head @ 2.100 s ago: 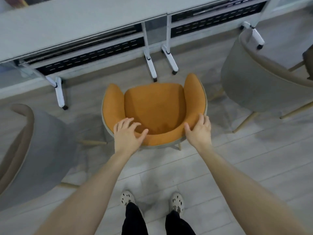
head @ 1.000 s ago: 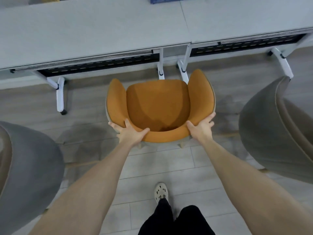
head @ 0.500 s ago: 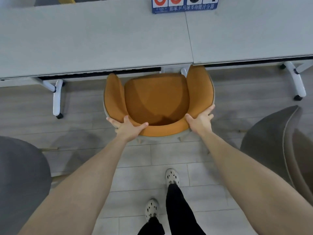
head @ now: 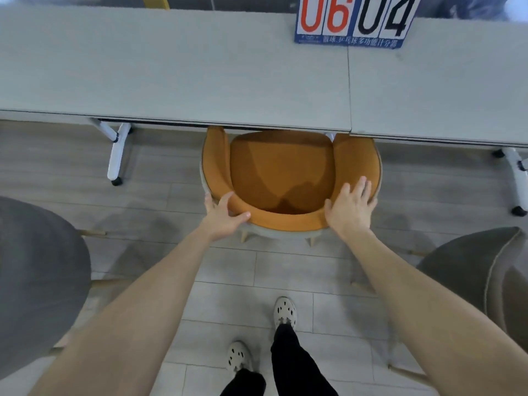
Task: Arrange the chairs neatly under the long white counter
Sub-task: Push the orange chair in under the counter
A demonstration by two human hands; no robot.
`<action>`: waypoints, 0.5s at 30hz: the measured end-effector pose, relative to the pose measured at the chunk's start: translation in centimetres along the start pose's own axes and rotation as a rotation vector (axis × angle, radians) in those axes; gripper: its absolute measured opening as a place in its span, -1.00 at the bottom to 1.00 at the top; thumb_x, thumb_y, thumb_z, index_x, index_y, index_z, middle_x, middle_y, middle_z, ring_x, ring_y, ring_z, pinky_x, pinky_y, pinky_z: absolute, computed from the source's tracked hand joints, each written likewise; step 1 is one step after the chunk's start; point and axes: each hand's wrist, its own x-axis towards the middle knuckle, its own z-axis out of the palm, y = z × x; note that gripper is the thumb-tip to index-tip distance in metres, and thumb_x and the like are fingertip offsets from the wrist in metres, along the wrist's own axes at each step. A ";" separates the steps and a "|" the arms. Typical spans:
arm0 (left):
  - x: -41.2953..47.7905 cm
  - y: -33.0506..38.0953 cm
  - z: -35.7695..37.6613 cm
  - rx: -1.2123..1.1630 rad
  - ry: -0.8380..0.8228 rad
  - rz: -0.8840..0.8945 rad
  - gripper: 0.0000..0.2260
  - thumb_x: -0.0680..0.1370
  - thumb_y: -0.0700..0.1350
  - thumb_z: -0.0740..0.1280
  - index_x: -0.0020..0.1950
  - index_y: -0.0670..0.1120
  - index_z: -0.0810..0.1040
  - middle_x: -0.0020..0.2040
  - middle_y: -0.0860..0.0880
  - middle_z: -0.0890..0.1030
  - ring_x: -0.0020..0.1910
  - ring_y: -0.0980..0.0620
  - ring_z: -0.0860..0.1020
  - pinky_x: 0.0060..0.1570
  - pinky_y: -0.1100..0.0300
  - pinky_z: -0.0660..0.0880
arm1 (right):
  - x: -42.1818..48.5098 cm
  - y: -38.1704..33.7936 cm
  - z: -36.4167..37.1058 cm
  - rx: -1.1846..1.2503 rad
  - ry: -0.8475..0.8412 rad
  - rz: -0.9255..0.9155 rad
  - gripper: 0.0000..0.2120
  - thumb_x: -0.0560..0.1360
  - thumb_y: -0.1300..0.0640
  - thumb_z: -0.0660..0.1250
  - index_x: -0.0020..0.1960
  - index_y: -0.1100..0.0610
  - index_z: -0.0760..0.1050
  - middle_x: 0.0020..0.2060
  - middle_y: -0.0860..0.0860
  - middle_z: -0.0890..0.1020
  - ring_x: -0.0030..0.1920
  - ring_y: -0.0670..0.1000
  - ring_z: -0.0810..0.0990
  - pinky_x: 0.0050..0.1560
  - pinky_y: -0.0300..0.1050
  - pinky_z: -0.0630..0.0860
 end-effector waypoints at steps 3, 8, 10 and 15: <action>-2.5 -4.3 -2.8 -0.051 0.067 0.031 -0.32 0.60 0.18 0.45 0.65 0.06 0.30 0.60 -0.11 0.38 0.43 -0.15 0.53 0.42 -0.08 0.48 | -2.4 -6.2 -0.5 0.040 -0.055 -0.331 -0.53 0.69 -0.09 0.23 0.49 0.15 0.47 0.57 0.18 0.39 0.61 0.21 0.30 0.60 0.35 0.22; -8.2 -16.3 -9.0 -0.103 0.138 -0.076 -0.55 0.61 0.15 0.46 0.40 -0.07 0.60 0.31 -0.09 0.67 0.27 -0.11 0.65 0.24 0.04 0.58 | -8.8 -19.6 1.8 0.032 -0.231 -0.756 -0.59 0.68 -0.02 0.28 0.45 0.14 0.52 0.39 0.12 0.55 0.39 0.20 0.54 0.44 0.19 0.43; -11.6 -21.8 -11.9 -0.124 0.207 -0.108 -0.56 0.58 0.18 0.45 0.36 -0.05 0.63 0.25 -0.05 0.70 0.24 -0.08 0.66 0.19 0.08 0.55 | -12.5 -24.9 3.5 -0.011 -0.292 -0.851 -0.58 0.68 -0.03 0.27 0.46 0.15 0.51 0.40 0.13 0.55 0.40 0.21 0.54 0.43 0.19 0.45; -20.5 -37.0 -18.0 -0.192 0.374 -0.221 -0.68 0.64 0.09 0.43 0.32 -0.04 0.65 0.23 -0.01 0.70 0.23 -0.04 0.65 0.17 0.10 0.53 | -23.7 -36.4 9.0 -0.067 -0.358 -1.005 -0.58 0.66 0.00 0.34 0.43 0.20 0.54 0.34 0.19 0.58 0.37 0.24 0.56 0.41 0.11 0.46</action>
